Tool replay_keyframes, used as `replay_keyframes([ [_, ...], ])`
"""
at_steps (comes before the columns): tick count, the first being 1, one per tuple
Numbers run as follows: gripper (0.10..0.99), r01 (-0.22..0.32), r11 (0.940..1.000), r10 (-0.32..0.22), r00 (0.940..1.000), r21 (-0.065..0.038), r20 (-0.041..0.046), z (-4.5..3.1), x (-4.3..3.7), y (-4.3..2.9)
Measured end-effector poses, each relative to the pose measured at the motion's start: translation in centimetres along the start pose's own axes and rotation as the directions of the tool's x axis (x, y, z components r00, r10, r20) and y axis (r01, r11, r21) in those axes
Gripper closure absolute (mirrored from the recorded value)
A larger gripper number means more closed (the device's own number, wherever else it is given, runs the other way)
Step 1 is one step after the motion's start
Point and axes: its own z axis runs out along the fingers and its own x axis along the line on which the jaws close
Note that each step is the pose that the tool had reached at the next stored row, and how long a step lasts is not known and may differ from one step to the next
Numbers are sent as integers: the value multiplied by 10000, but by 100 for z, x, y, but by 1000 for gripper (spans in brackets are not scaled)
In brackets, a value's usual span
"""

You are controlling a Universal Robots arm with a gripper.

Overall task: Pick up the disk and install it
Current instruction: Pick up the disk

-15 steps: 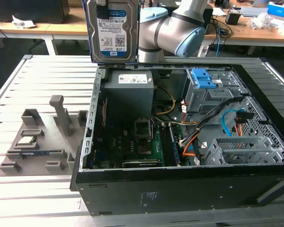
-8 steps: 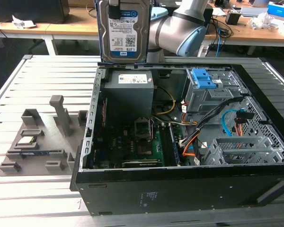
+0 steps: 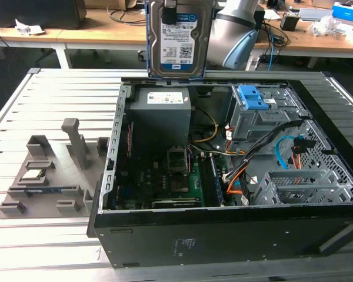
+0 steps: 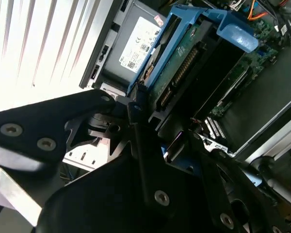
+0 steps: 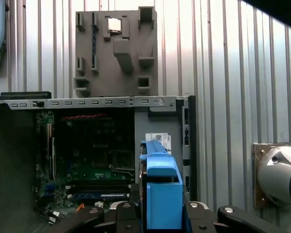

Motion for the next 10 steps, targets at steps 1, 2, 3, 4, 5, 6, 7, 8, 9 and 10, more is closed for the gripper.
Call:
replay_keyframes([
  [1, 722, 2, 10000, -2, 10000, 0, -1, -2, -1, -36],
  [2, 722, 1, 10000, -1, 10000, 0, 0, -3, -2, -78],
  [3, 722, 0, 10000, 0, 10000, 0, 0, -4, -4, -112],
  [4, 722, 1, 10000, -1, 10000, 0, 0, -7, -6, -178],
  [5, 722, 0, 10000, 0, 10000, -1, 0, -9, -8, -222],
  [6, 722, 1, 10000, -1, 10000, 0, -1, -11, -9, -260],
  [7, 722, 1, 10000, -1, 10000, -1, -1, -12, -11, -303],
  [8, 722, 0, 10000, 0, 10000, -1, -1, -14, -13, -340],
  [9, 722, 1, 10000, -1, 10000, -1, -1, -16, -15, -397],
  [10, 722, 0, 10000, 0, 10000, 0, -1, -17, -17, -433],
])
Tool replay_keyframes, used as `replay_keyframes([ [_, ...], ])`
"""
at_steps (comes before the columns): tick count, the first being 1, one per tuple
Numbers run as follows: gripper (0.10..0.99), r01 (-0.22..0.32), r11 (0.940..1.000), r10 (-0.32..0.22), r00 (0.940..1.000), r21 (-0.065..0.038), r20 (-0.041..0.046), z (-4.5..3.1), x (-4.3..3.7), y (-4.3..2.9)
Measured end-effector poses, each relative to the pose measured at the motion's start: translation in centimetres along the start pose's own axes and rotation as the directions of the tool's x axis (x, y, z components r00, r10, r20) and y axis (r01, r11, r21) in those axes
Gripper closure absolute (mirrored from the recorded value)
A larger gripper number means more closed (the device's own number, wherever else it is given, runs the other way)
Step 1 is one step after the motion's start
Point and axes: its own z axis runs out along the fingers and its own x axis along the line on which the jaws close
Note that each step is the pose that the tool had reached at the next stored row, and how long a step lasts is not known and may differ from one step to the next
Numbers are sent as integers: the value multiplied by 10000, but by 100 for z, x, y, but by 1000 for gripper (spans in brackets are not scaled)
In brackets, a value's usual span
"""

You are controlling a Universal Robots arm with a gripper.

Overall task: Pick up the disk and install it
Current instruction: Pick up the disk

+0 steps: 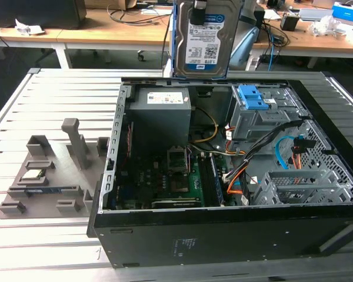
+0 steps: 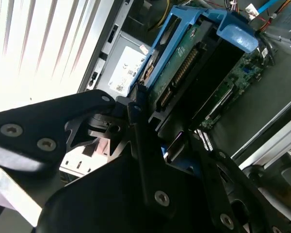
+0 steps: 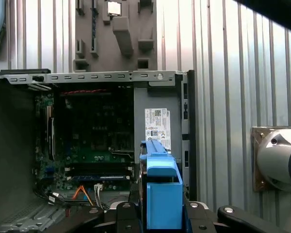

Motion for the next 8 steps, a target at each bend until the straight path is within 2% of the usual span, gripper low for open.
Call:
replay_keyframes([
  [3, 722, 0, 10000, 0, 10000, -1, 0, -5, -5, -117],
  [5, 722, 0, 10000, 0, 10000, 0, 0, -9, -11, -235],
  [6, 722, 0, 10000, 0, 10000, 0, 1, -12, -16, -321],
  [8, 722, 2, 10000, -2, 10000, 0, 1, -14, -19, -388],
])
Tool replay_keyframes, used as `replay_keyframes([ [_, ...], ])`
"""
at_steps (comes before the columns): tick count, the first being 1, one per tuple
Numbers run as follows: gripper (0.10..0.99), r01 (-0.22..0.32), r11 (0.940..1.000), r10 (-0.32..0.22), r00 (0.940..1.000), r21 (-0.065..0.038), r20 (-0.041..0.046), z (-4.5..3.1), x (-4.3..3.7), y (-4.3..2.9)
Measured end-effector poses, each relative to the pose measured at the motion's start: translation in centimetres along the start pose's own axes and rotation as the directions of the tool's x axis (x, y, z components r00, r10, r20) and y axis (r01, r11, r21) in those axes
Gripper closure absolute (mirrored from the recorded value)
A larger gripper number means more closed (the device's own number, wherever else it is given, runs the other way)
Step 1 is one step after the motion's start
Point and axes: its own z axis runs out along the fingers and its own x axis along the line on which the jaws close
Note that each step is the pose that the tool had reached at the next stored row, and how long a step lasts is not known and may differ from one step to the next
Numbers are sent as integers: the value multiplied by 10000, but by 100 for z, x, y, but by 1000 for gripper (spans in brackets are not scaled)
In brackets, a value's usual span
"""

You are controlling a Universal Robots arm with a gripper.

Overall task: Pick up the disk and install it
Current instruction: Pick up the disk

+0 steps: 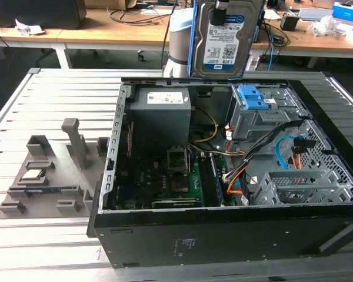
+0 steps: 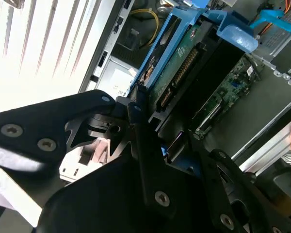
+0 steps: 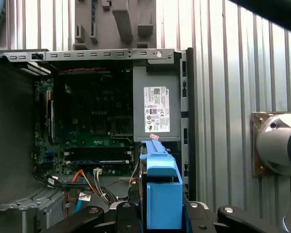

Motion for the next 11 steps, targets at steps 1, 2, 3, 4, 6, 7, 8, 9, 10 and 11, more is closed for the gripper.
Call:
replay_keyframes([
  [1, 722, -2, 10000, 2, 10000, -1, -1, -3, -2, -52],
  [2, 722, 1, 10000, -1, 10000, 0, -1, -4, -4, -85],
  [3, 722, -1, 10000, 1, 10000, 0, 0, -6, -7, -152],
  [4, 722, 1, 10000, -1, 10000, 0, 0, -8, -9, -201],
  [6, 722, 0, 10000, 0, 10000, 0, 0, -11, -13, -275],
  [7, 722, -1, 10000, 1, 10000, 0, 0, -13, -15, -315],
  [8, 722, -1, 10000, 1, 10000, 0, -1, -14, -16, -349],
  [9, 722, 1, 10000, -1, 10000, 1, 0, -15, -18, -392],
  [10, 722, -1, 10000, 1, 10000, 0, 0, -17, -19, -422],
  [11, 722, 0, 10000, 0, 10000, 0, -1, -19, -22, -469],
])
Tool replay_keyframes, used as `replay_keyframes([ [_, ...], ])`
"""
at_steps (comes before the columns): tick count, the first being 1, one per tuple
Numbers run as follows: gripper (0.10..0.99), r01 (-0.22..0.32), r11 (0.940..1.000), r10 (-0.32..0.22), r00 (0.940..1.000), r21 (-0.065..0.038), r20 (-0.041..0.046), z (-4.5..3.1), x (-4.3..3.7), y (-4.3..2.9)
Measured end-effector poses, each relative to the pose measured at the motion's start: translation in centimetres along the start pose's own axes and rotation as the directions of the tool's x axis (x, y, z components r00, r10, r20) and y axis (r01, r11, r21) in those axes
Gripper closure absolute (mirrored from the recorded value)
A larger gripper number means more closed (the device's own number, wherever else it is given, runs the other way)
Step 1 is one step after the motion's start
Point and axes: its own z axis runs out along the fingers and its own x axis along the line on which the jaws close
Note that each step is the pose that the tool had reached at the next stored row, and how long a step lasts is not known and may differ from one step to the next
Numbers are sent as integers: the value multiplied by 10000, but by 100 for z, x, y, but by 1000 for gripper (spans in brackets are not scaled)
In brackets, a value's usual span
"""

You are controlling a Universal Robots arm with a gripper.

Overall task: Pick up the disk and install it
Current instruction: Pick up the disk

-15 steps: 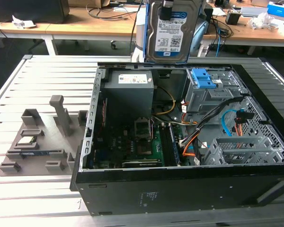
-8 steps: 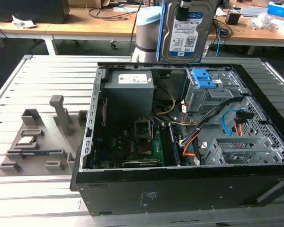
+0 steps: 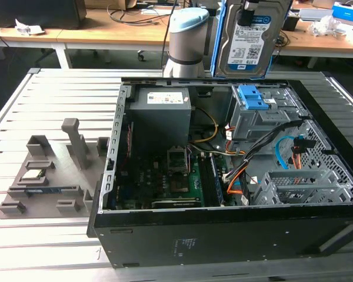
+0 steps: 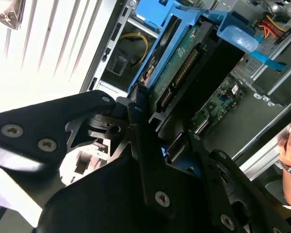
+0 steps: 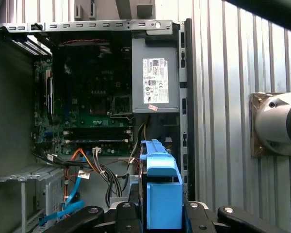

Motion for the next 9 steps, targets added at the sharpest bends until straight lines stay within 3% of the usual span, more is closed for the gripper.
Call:
replay_keyframes([
  [3, 722, 1, 10000, -1, 10000, 0, 1, -2, -3, -72],
  [9, 722, 1, 10000, -1, 10000, 0, -1, -2, 20, -75],
])
